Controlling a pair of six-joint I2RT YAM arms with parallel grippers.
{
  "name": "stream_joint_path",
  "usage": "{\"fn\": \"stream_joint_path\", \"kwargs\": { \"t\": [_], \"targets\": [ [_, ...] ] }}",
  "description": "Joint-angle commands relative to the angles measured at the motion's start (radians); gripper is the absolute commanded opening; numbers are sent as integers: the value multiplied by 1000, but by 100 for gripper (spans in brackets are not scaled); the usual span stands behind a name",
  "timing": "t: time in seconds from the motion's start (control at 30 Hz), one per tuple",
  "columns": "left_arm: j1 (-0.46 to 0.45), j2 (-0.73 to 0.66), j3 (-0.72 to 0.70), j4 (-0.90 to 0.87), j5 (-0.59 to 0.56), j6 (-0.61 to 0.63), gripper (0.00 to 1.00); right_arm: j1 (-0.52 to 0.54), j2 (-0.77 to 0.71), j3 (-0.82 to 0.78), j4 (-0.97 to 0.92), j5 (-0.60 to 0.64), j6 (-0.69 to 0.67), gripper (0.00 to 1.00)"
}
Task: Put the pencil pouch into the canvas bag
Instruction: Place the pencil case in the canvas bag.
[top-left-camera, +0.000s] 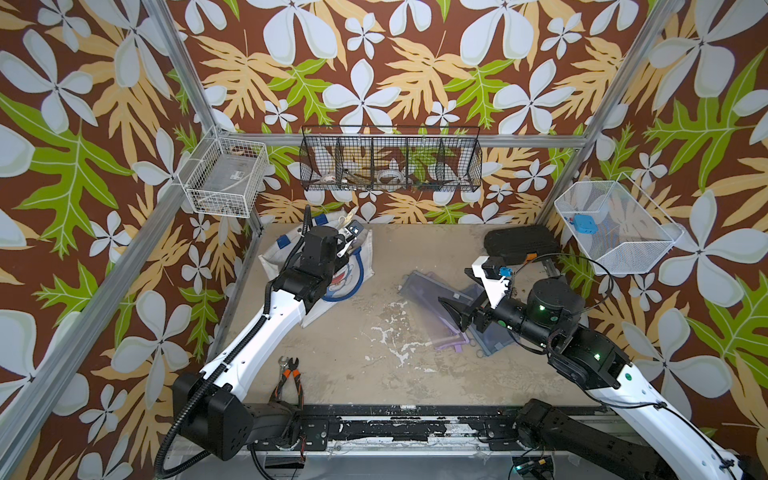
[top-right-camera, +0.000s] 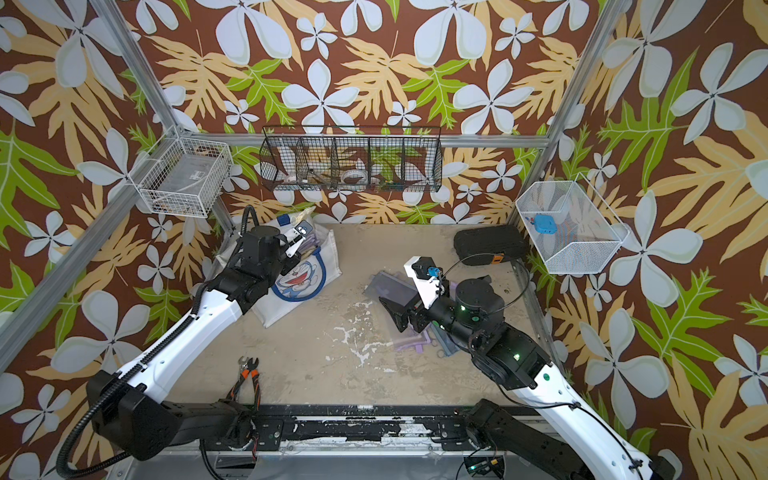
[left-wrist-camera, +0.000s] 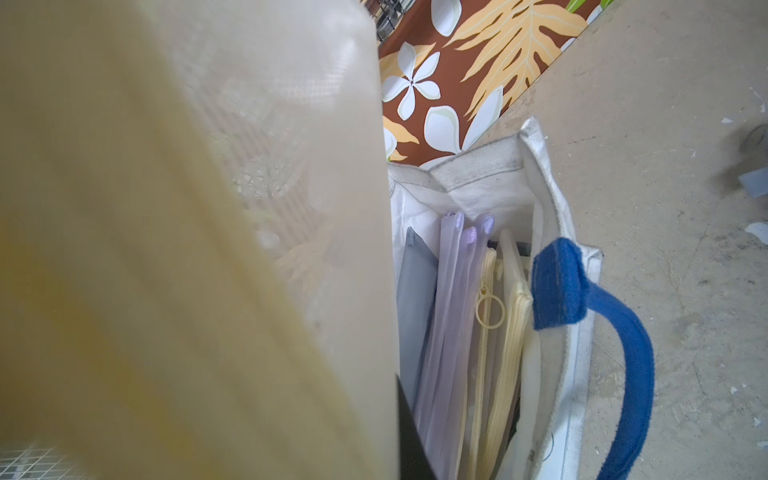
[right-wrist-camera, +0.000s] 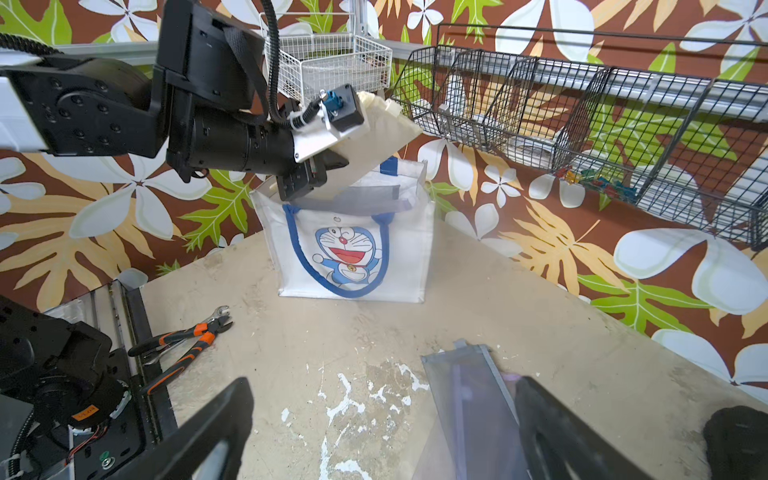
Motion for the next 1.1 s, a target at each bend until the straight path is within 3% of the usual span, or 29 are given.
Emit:
{"fn": "stream_joint_path", "kwargs": {
  "t": [0.0, 0.33, 0.5, 1.07],
  "targets": [
    [13, -2, -6, 15, 29, 5, 0, -4, 6, 7, 4, -9, -21, 98],
    [64, 17, -40, 6, 54, -9, 0, -12, 2, -21, 26, -39, -21, 98],
    [113, 78, -53, 21, 120, -50, 0, -21, 1, -22, 39, -46, -24, 98],
    [174, 250, 110, -115, 138, -147, 0, -25, 24, -41, 92, -90, -7, 96]
  ]
}}
